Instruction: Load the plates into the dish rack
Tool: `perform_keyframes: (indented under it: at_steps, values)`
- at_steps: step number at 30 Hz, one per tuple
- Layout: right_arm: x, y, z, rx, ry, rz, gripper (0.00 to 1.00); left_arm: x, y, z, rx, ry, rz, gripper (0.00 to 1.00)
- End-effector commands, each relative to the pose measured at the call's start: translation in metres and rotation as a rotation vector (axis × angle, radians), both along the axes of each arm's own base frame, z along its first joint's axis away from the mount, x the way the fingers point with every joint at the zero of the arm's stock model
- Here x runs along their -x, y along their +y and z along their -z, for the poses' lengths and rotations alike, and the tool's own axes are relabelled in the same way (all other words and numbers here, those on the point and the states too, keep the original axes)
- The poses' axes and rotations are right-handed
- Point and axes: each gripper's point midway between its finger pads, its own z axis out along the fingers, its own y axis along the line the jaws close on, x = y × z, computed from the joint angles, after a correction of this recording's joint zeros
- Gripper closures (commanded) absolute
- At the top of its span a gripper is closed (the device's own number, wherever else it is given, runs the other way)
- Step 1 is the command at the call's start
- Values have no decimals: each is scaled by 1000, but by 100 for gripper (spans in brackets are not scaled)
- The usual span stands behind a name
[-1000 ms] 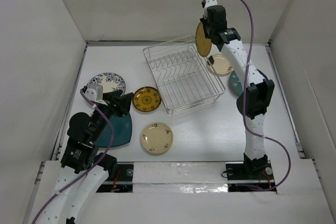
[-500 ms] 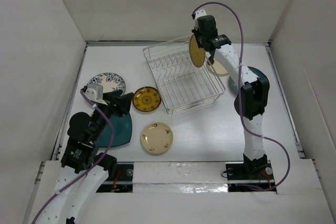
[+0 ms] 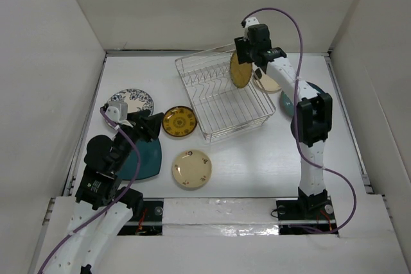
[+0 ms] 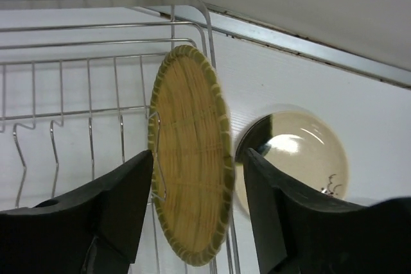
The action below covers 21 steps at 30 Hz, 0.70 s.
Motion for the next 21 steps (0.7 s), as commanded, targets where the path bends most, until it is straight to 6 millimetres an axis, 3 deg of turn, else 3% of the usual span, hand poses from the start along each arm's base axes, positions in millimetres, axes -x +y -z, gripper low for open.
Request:
perform_keyframes:
  at_steps: [1, 2, 3, 4, 5, 6, 9, 11, 12, 14, 15, 17, 18, 21]
  values:
    - [-8, -29, -90, -231, -196, 10, 35, -2, 3, -13, 3, -40, -14, 52]
    - [-6, -33, -81, -276, -176, -9, 35, -2, 3, -13, 3, -40, -17, 52]
    - [-6, -42, -106, -329, -251, -16, 41, -2, 3, -13, 3, -40, -19, 52]
    - [-7, -50, -109, -392, -258, -14, 57, -2, 3, -13, 2, -40, -19, 52]
    - [-9, -72, -110, -432, -263, -7, 76, -2, 4, -14, 3, -42, -19, 52]
    - [-11, -84, -103, -461, -263, 5, 100, -3, 3, -13, 2, -39, -19, 52]
    - [-19, -125, -80, -519, -217, 65, 100, -3, 4, -13, 2, -39, -22, 52]
    - [-26, -143, -53, -531, -167, 100, 100, -3, 3, -13, 2, -39, -19, 52]
    - [-26, -162, -39, -539, -134, 129, 100, -2, 3, -13, 3, -42, -17, 52]
    - [-34, -168, -14, -566, -66, 88, 100, -2, 3, -14, 2, -45, -14, 52]
    - [-34, -181, -3, -583, -29, 96, 95, -2, 2, -14, 2, -45, -13, 52]
    - [-42, -184, 16, -627, 20, 47, 84, -2, 2, -14, 1, -44, -11, 52]
    - [-43, -188, 25, -638, 46, 51, 71, -2, 2, -14, 1, -44, -11, 52]
    - [-48, -198, 53, -654, 112, 54, 55, -2, 2, -13, 1, -39, -11, 52]
